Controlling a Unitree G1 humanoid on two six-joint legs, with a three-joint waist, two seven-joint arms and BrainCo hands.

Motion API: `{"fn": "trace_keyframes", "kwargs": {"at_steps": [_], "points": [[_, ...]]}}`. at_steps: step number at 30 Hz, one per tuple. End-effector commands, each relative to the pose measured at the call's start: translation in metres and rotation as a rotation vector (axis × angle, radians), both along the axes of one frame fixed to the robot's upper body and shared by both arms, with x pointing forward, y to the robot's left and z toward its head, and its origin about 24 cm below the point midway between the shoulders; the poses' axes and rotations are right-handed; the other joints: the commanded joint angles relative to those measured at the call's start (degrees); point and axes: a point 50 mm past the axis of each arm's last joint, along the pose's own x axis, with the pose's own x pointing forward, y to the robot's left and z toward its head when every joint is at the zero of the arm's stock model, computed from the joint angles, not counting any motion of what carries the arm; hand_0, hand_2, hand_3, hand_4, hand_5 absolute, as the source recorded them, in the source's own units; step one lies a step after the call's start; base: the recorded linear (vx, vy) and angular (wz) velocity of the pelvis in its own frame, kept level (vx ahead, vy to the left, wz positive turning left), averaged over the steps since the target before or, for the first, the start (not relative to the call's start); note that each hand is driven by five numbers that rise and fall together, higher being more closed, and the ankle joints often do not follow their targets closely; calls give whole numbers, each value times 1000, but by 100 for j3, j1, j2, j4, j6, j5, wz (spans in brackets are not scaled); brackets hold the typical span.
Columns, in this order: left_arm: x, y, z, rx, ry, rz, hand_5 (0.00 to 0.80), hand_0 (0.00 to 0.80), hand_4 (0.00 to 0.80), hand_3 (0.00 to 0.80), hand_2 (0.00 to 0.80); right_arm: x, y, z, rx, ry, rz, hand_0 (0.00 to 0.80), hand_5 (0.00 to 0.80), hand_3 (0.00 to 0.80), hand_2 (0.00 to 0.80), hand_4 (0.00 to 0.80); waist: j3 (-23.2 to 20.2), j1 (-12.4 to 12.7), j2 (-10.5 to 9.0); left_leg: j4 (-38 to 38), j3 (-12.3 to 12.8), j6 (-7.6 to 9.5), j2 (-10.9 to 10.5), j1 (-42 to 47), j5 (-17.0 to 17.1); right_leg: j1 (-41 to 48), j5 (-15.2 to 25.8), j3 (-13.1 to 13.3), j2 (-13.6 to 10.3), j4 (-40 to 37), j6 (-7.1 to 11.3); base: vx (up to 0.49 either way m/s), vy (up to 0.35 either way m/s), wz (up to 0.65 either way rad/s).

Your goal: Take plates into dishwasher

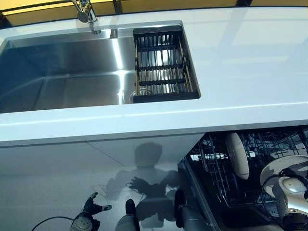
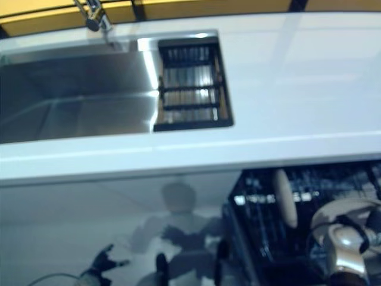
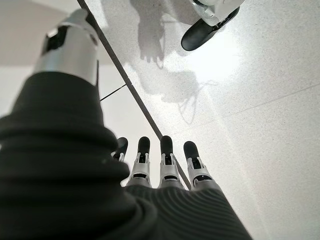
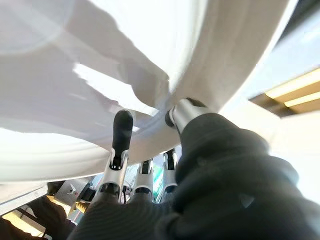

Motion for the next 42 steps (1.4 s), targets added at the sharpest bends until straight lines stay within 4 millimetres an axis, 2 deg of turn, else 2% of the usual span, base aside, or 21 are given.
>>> {"fn": "trace_keyframes", "kwargs": {"at_steps": [1,7,14,19,24,30,36,42], "points": [[-17,18,-2,29,32,33,0,0,0,0,0,-7,-10,38,-170,-122,-34,800,800,800,800,800,-447,-1,-235,96,17,472,-221,-147,262,386,-58,-12,-17,-126,211,71,57,-1],[-25,18,-7,28,62,27,0,0,0,0,0,-13,-10,56,-227,-168,-30,800,800,800,800,800,-583,-55,-283,-99,95,471,-253,66,283,597,54,114,-27,-405,286,51,52,-4],[-26,15,-10,27,68,28,0,0,0,0,0,-7,1,60,-234,-183,26,800,800,800,800,800,-570,-89,-272,-478,119,437,-319,194,440,693,216,184,-38,-726,383,1,36,-12],[-20,15,-7,26,48,33,0,0,0,0,0,3,10,54,-214,-162,73,800,800,800,800,800,-463,-86,-243,-497,124,436,-326,86,491,577,249,200,-49,-720,378,-43,15,-3],[-10,13,-2,25,12,31,0,0,0,0,0,10,18,40,-174,-145,82,800,800,800,800,800,-266,-77,-170,-471,57,466,-365,-162,559,342,239,208,-59,-589,345,-53,-10,2],[-2,12,3,29,-13,25,0,0,0,0,0,13,18,31,-147,-141,64,800,800,800,800,800,-116,-59,-80,-452,-9,488,-430,-412,594,94,214,194,-77,-456,321,-34,-14,3],[5,10,7,22,-36,17,0,0,0,0,0,17,17,30,-135,-155,45,800,800,800,800,800,-28,-32,0,-474,-49,485,-436,-608,635,-100,189,158,-74,-381,309,-3,-4,1],[7,6,7,18,-45,5,0,0,0,0,0,16,13,41,-156,-213,19,800,800,800,800,800,-30,-5,5,-541,-68,466,-420,-604,648,-85,144,112,-29,-396,275,0,0,0]]}}
